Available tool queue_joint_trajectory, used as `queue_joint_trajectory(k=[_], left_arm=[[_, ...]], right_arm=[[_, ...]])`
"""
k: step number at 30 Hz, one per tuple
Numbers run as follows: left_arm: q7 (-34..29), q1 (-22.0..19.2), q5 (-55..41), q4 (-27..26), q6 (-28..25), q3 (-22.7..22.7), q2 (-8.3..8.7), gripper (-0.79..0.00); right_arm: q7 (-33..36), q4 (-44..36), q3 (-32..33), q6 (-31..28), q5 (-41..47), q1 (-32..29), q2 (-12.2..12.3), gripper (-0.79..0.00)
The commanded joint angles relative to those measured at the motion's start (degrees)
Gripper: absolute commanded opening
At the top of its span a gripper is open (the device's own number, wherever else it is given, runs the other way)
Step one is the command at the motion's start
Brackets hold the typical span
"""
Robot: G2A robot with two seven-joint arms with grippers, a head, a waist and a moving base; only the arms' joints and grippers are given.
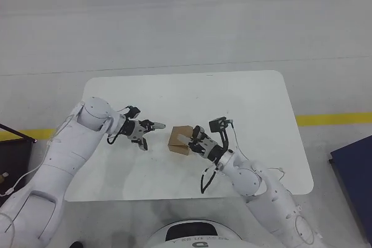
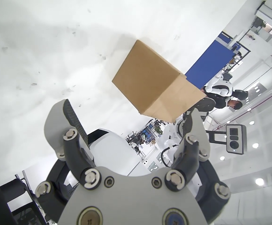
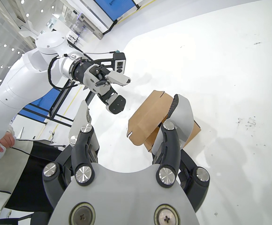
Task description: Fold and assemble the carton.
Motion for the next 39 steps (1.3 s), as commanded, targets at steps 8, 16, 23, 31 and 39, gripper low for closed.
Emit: queue_joint_trajectory(k=[8, 16, 23, 31, 39], left_arm=[[2.40, -0.55, 1.19, 1.19, -0.10, 1.37, -0.51, 0.000], [3.63, 0.02, -9.89, 4.47, -1.68, -3.34, -0.70, 0.000], [4.32, 0.50, -13.49, 5.38, -3.44, -5.12, -0.68, 0.000], [4.32, 0.50, -13.49, 5.38, -3.44, -5.12, -0.68, 0.000], [10.34, 4.74, -1.74, 3.12, -19.72, -3.37, 0.27, 0.000]], right_arm=[[1.30, 0.12, -1.38, 1.43, -1.38, 1.23, -0.22, -0.179], [1.31, 0.03, -1.24, 1.92, -0.55, 1.61, -0.31, -0.179], [1.73, -0.23, -0.70, 1.98, 1.41, 1.71, -0.32, 0.000], [1.73, -0.23, -0.70, 1.98, 1.41, 1.71, -0.32, 0.000], [-0.34, -0.89, -0.37, 1.67, 2.67, 0.93, -0.38, 0.000]])
